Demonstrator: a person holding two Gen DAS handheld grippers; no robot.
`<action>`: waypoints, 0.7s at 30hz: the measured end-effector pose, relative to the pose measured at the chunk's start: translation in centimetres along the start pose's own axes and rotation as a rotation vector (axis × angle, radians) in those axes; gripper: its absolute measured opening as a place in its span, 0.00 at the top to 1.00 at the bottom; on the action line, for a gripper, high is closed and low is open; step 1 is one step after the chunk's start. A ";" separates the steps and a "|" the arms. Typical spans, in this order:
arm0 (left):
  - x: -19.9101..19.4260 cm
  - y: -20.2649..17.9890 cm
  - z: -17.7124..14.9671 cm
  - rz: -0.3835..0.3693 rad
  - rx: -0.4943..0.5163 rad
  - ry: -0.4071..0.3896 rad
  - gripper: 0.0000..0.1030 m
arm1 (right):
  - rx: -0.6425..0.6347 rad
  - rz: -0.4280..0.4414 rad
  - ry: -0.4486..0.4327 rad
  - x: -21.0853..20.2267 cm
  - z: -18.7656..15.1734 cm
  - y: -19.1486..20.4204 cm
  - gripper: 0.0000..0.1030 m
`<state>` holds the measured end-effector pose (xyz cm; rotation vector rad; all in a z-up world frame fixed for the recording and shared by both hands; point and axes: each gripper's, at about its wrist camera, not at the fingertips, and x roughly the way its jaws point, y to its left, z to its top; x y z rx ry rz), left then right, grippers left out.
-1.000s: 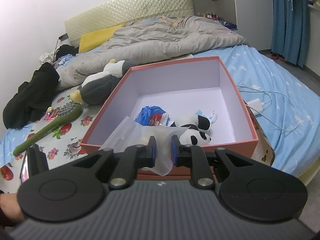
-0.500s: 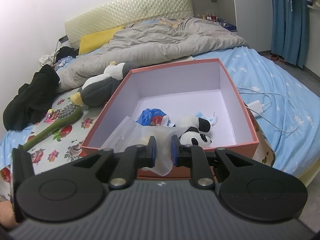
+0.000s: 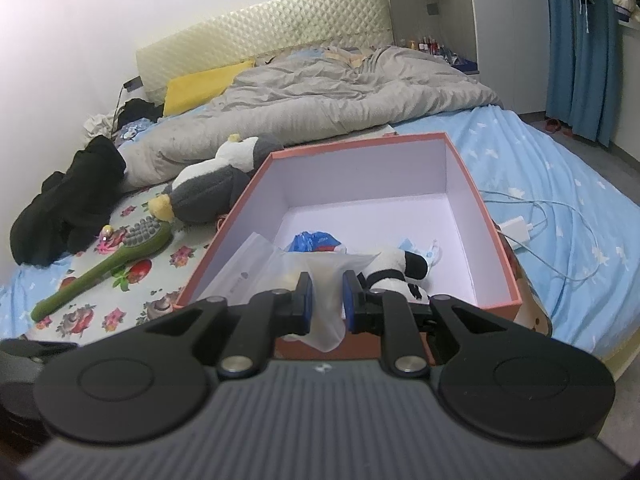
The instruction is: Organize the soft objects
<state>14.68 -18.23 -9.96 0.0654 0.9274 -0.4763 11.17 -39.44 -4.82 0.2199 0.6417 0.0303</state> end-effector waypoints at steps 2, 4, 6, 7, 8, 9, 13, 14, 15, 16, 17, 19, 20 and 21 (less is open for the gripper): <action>-1.4 0.1 0.6 0.010 -0.023 -0.028 0.39 | -0.001 0.005 -0.005 -0.1 0.2 0.1 0.81; -2.6 0.1 1.3 0.013 -0.041 -0.053 0.39 | -0.001 0.009 -0.010 -0.1 0.5 0.1 0.81; -3.7 0.1 2.2 0.016 -0.058 -0.075 0.39 | -0.001 0.013 -0.014 0.0 0.9 0.1 0.81; -4.1 0.1 2.7 0.018 -0.063 -0.088 0.39 | -0.001 0.014 -0.015 0.0 1.0 0.1 0.81; -4.5 0.0 3.3 0.020 -0.067 -0.102 0.39 | 0.000 0.014 -0.015 0.1 1.1 0.0 0.81; -4.7 0.0 3.8 0.021 -0.070 -0.109 0.39 | 0.002 0.014 -0.014 0.2 1.2 -0.1 0.81; -4.4 -0.4 6.3 0.027 -0.083 -0.126 0.39 | 0.007 0.009 -0.003 0.9 1.7 -0.8 0.81; -4.1 -0.6 7.0 0.027 -0.080 -0.127 0.39 | 0.009 0.006 -0.001 1.0 1.7 -1.0 0.81; -3.8 -0.7 7.6 0.025 -0.079 -0.125 0.39 | 0.011 0.004 0.001 1.1 1.8 -1.2 0.81; -3.4 -0.9 8.3 0.022 -0.079 -0.123 0.39 | 0.013 0.001 0.004 1.3 1.8 -1.5 0.81; -3.1 -1.1 8.9 0.019 -0.079 -0.121 0.39 | 0.016 -0.004 0.009 1.5 1.9 -1.8 0.81; -2.1 -1.4 10.2 0.009 -0.076 -0.110 0.39 | 0.025 -0.013 0.019 2.0 2.1 -2.5 0.81; -1.6 -1.6 10.9 0.006 -0.078 -0.105 0.39 | 0.031 -0.015 0.024 2.2 2.2 -2.9 0.81; -1.0 -1.8 11.5 0.001 -0.075 -0.100 0.38 | 0.036 -0.019 0.031 2.5 2.2 -3.2 0.81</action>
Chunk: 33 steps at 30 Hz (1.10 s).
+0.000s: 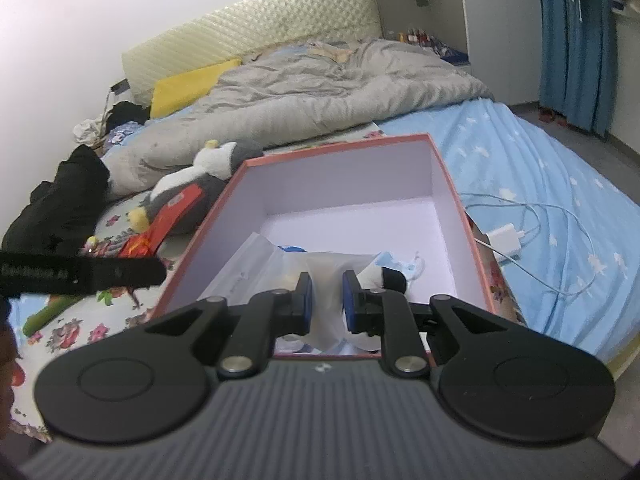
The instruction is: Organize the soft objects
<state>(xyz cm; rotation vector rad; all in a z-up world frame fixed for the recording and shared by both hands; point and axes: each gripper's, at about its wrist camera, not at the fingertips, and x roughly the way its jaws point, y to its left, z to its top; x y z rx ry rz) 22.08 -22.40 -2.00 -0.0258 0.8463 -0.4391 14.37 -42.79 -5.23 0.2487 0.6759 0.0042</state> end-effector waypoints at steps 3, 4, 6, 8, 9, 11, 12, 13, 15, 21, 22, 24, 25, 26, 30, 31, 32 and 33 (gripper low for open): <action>2.0 -0.6 1.5 -0.010 -0.006 0.027 0.38 | 0.013 -0.004 0.020 1.0 0.2 -1.0 0.81; 2.8 -0.7 2.0 -0.020 -0.014 0.042 0.38 | 0.014 -0.005 0.027 1.4 0.3 -1.2 0.81; 4.2 -0.9 2.7 -0.021 -0.020 0.060 0.38 | 0.014 -0.009 0.042 2.2 0.4 -1.7 0.81; 5.6 -1.2 3.3 -0.015 -0.014 0.084 0.38 | 0.020 -0.009 0.060 3.0 0.5 -2.2 0.81; 6.1 -1.3 3.4 -0.010 -0.013 0.092 0.38 | 0.022 -0.009 0.067 3.4 0.5 -2.4 0.81; 7.2 -1.5 3.7 -0.006 -0.008 0.111 0.38 | 0.027 -0.013 0.084 4.2 0.5 -2.8 0.80; 7.6 -1.5 3.8 -0.005 -0.006 0.117 0.38 | 0.036 -0.010 0.091 4.5 0.5 -3.0 0.80; 8.1 -1.6 3.9 0.000 -0.006 0.125 0.38 | 0.043 -0.006 0.096 4.8 0.5 -3.2 0.80; 8.7 -1.5 4.0 0.001 -0.007 0.136 0.38 | 0.052 -0.007 0.106 5.2 0.4 -3.5 0.79; 9.3 -1.1 4.2 0.007 -0.019 0.156 0.35 | 0.061 0.002 0.118 5.4 0.4 -3.7 0.72; 9.1 -1.1 4.1 0.009 -0.014 0.156 0.34 | 0.064 0.006 0.119 5.4 0.5 -3.7 0.62; 8.8 -1.1 3.9 0.012 -0.007 0.154 0.31 | 0.065 0.005 0.114 5.1 0.4 -3.5 0.51; 8.6 -1.1 3.8 0.008 -0.005 0.154 0.31 | 0.066 0.002 0.107 4.8 0.5 -3.5 0.50; 8.3 -1.1 3.7 0.006 -0.004 0.152 0.31 | 0.066 0.003 0.102 4.5 0.5 -3.4 0.50; 6.7 -1.1 3.4 0.005 -0.004 0.127 0.31 | 0.064 0.016 0.083 3.2 0.5 -2.8 0.50; 6.2 -1.1 3.3 0.006 -0.003 0.119 0.31 | 0.063 0.018 0.078 2.8 0.5 -2.6 0.50; 5.6 -1.1 3.2 0.007 0.000 0.112 0.31 | 0.062 0.021 0.071 2.4 0.4 -2.3 0.50; 5.1 -1.1 3.1 0.008 0.003 0.103 0.31 | 0.060 0.025 0.064 1.9 0.4 -2.1 0.50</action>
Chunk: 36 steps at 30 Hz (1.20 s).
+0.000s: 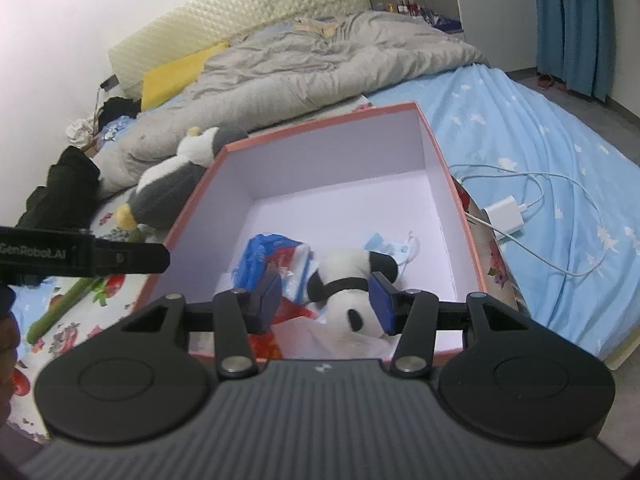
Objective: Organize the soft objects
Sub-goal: 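Open both grippers to drop the red packet and plastic bag into the box, then withdraw both tools from the box back over the bed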
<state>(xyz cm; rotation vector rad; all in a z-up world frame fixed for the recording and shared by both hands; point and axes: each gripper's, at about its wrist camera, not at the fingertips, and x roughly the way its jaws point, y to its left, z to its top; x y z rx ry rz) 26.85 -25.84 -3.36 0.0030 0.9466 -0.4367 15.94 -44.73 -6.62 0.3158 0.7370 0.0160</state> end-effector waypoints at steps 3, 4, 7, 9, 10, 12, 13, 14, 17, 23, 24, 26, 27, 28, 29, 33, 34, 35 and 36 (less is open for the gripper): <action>-1.9 0.0 -0.6 0.004 0.003 -0.026 0.31 | -0.005 0.010 -0.021 -1.4 -0.3 0.9 0.50; -2.6 0.0 -0.9 0.002 0.004 -0.036 0.31 | -0.007 0.014 -0.028 -1.8 -0.4 1.2 0.50; -4.6 0.1 -1.8 0.002 0.004 -0.061 0.31 | -0.012 0.019 -0.051 -3.4 -0.8 2.0 0.50; -5.8 0.1 -2.5 0.002 0.006 -0.076 0.31 | -0.015 0.025 -0.066 -4.4 -1.2 2.5 0.50; -6.5 0.1 -2.9 0.002 0.008 -0.085 0.31 | -0.018 0.026 -0.072 -4.9 -1.4 2.8 0.50; -7.7 0.1 -3.5 0.003 0.011 -0.100 0.31 | -0.022 0.027 -0.082 -5.8 -1.7 3.3 0.50; -8.3 0.2 -3.9 0.001 0.010 -0.106 0.31 | -0.022 0.030 -0.089 -6.2 -1.9 3.6 0.50; -9.0 0.3 -4.2 0.000 0.009 -0.114 0.31 | -0.023 0.032 -0.094 -6.7 -2.1 3.8 0.50; -10.8 0.5 -5.3 -0.001 0.005 -0.137 0.31 | -0.025 0.039 -0.103 -7.8 -2.9 4.7 0.50; -13.7 1.7 -7.1 0.003 0.005 -0.153 0.31 | -0.044 0.049 -0.108 -9.5 -4.3 6.4 0.50; -14.0 1.9 -7.4 0.009 0.007 -0.157 0.31 | -0.046 0.050 -0.108 -9.7 -4.5 6.6 0.50; -15.0 2.3 -8.1 0.012 0.000 -0.169 0.31 | -0.054 0.053 -0.106 -10.1 -4.8 7.1 0.50; -15.3 2.6 -8.3 0.008 -0.005 -0.174 0.31 | -0.059 0.051 -0.105 -10.2 -5.1 7.5 0.50; -15.7 2.9 -8.6 0.007 -0.012 -0.180 0.31 | -0.064 0.052 -0.105 -10.3 -5.2 7.8 0.50; -16.1 3.1 -9.0 0.006 -0.014 -0.186 0.31 | -0.068 0.054 -0.105 -10.4 -5.5 8.1 0.50; -17.1 4.2 -10.5 0.020 -0.028 -0.191 0.31 | -0.081 0.075 -0.102 -10.4 -6.2 9.6 0.50; -17.4 4.6 -11.0 0.026 -0.036 -0.192 0.31 | -0.087 0.082 -0.098 -10.3 -6.4 10.0 0.50; -17.6 5.0 -11.4 0.031 -0.044 -0.194 0.31 | -0.096 0.089 -0.096 -10.2 -6.6 10.4 0.50; -17.8 5.5 -11.8 0.037 -0.052 -0.194 0.31 | -0.108 0.096 -0.093 -10.1 -6.9 11.0 0.50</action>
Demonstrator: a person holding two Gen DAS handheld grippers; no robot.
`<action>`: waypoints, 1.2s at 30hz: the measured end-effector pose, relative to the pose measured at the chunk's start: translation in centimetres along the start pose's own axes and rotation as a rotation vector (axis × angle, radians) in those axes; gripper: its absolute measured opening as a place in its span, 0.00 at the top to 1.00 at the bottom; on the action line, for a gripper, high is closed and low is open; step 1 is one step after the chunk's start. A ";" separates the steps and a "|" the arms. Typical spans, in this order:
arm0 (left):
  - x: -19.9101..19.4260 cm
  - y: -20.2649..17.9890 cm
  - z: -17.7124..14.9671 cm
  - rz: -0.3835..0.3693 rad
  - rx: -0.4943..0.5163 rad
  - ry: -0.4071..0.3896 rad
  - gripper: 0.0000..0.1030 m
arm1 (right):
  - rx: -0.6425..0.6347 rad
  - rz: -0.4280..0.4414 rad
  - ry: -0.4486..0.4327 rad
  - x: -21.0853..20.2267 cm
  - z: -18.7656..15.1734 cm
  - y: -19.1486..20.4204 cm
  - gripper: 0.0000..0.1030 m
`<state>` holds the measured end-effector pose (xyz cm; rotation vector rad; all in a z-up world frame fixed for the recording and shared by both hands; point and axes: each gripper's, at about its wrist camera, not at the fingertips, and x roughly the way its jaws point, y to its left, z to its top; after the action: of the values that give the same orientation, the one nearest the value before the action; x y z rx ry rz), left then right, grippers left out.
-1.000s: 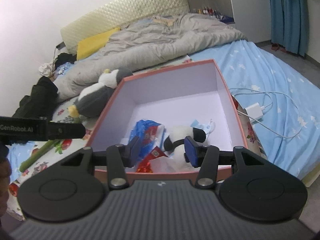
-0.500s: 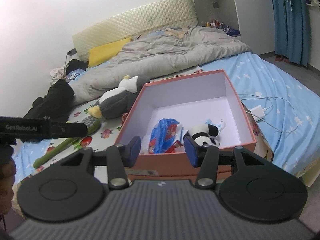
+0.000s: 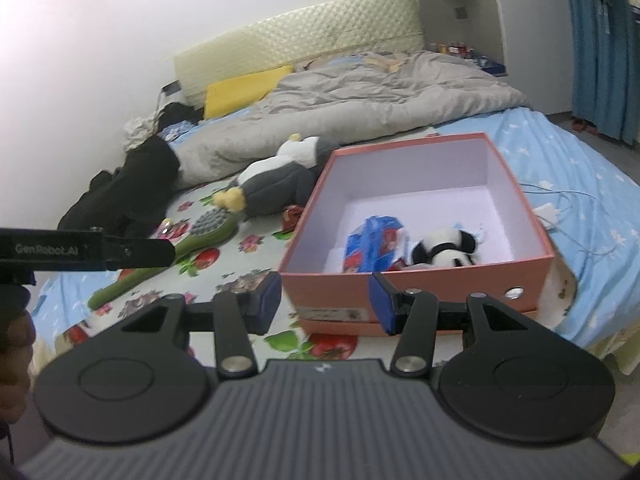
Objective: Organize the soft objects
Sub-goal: 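Withdraw both tools from the box back over the bed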
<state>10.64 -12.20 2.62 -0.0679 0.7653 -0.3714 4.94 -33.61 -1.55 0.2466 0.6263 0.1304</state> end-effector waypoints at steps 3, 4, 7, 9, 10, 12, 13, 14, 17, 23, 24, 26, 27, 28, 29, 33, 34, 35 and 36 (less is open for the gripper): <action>-1.0 1.6 -1.1 0.021 -0.024 -0.006 0.31 | -0.036 0.027 0.010 0.5 -0.4 1.6 0.50; -1.4 2.1 -1.4 0.028 -0.034 -0.009 0.31 | -0.045 0.036 0.012 0.6 -0.6 2.2 0.50; -2.5 3.9 -2.6 0.052 -0.071 -0.018 0.31 | -0.068 0.062 0.019 0.8 -1.3 3.8 0.50; -3.2 4.8 -3.3 0.063 -0.084 -0.022 0.31 | -0.081 0.079 0.025 1.0 -1.8 4.8 0.50; -3.5 5.4 -3.7 0.073 -0.086 -0.023 0.31 | -0.090 0.088 0.024 1.1 -2.1 5.4 0.50; -4.0 6.3 -4.5 0.099 -0.092 -0.027 0.31 | -0.123 0.103 0.027 1.6 -2.8 6.7 0.50; -4.3 6.9 -5.0 0.112 -0.097 -0.028 0.31 | -0.135 0.111 0.033 1.9 -3.1 7.4 0.50; -4.6 7.4 -5.4 0.120 -0.100 -0.027 0.31 | -0.140 0.119 0.037 2.1 -3.4 7.9 0.50; -5.5 9.2 -6.8 0.147 -0.119 -0.027 0.31 | -0.156 0.151 0.052 2.7 -4.3 9.7 0.50; -7.7 13.0 -9.4 0.200 -0.187 -0.052 0.31 | -0.195 0.201 0.077 3.7 -5.5 12.9 0.50; -8.1 13.6 -9.9 0.200 -0.200 -0.061 0.31 | -0.208 0.201 0.077 3.8 -5.7 13.5 0.50; -8.8 14.5 -10.5 0.215 -0.216 -0.069 0.31 | -0.221 0.197 0.081 4.2 -6.2 14.3 0.50; -9.1 14.9 -10.8 0.222 -0.221 -0.078 0.31 | -0.223 0.197 0.086 4.5 -6.4 14.7 0.50; -9.4 15.5 -11.1 0.228 -0.229 -0.086 0.31 | -0.224 0.195 0.091 4.8 -6.6 15.0 0.50; -9.6 16.0 -11.2 0.231 -0.236 -0.090 0.31 | -0.226 0.193 0.096 5.0 -6.8 15.2 0.50; -9.7 18.3 -11.7 0.251 -0.258 -0.093 0.31 | -0.235 0.174 0.099 6.4 -7.4 16.2 0.50; -9.5 19.0 -11.8 0.252 -0.264 -0.090 0.31 | -0.238 0.167 0.099 6.8 -7.5 16.4 0.50; -9.1 19.5 -11.7 0.254 -0.270 -0.086 0.31 | -0.239 0.159 0.101 7.2 -7.5 16.5 0.50; -8.8 20.1 -11.6 0.254 -0.272 -0.081 0.31 | -0.239 0.154 0.102 7.7 -7.6 16.7 0.50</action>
<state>2.93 10.46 -3.84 -0.2378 0.7306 -0.0214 5.86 -14.64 -7.39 0.0570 0.6862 0.3651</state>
